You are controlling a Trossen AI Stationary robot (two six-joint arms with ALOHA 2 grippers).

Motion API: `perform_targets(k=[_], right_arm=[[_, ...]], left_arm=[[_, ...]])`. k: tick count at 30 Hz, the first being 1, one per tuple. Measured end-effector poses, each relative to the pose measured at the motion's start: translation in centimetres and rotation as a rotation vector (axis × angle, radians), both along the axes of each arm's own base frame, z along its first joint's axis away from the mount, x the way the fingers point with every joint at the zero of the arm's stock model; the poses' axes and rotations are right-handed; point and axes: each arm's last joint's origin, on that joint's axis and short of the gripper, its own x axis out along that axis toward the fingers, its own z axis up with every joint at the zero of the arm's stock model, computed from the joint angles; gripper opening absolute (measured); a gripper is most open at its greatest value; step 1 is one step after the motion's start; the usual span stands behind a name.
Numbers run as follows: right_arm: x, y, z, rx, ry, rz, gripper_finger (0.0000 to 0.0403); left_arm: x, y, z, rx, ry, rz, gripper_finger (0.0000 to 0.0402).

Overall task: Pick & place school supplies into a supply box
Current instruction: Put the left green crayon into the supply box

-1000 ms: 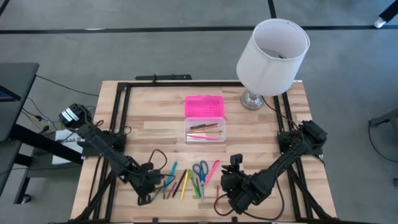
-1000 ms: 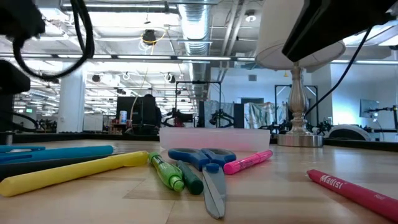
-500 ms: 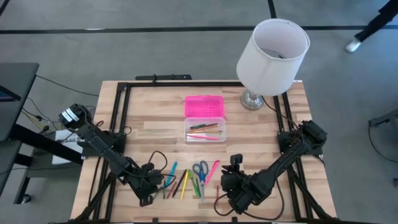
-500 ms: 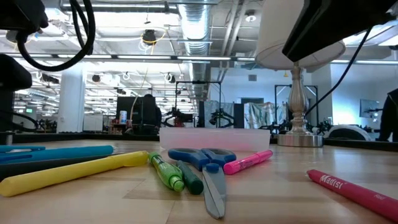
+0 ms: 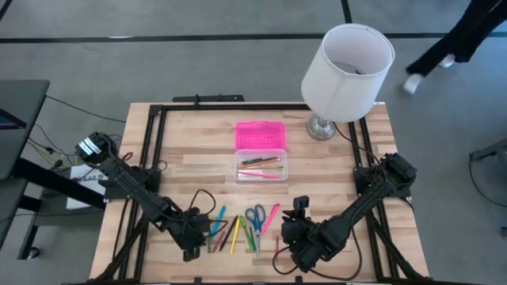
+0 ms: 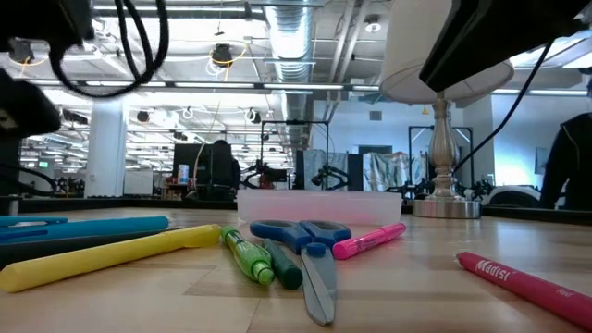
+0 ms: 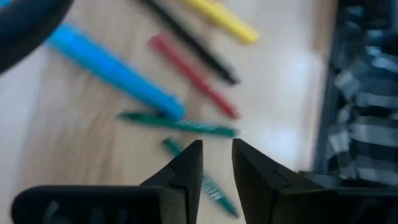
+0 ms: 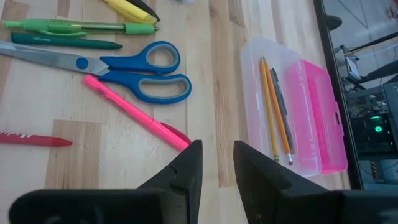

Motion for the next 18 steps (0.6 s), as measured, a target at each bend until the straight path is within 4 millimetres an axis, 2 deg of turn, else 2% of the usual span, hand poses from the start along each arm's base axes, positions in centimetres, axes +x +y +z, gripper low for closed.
perform_targets(k=[11,18], right_arm=[[-0.3,0.1,0.0,-0.013,0.014,0.009,0.0086],[0.0,-0.3,0.0,-0.016,0.016,-0.002,0.0086]], left_arm=[[0.3,-0.6,-1.7,-0.080,0.125,0.092,0.0183],[0.0,-0.5,-2.8,-0.057,0.230,0.110,0.0202]])
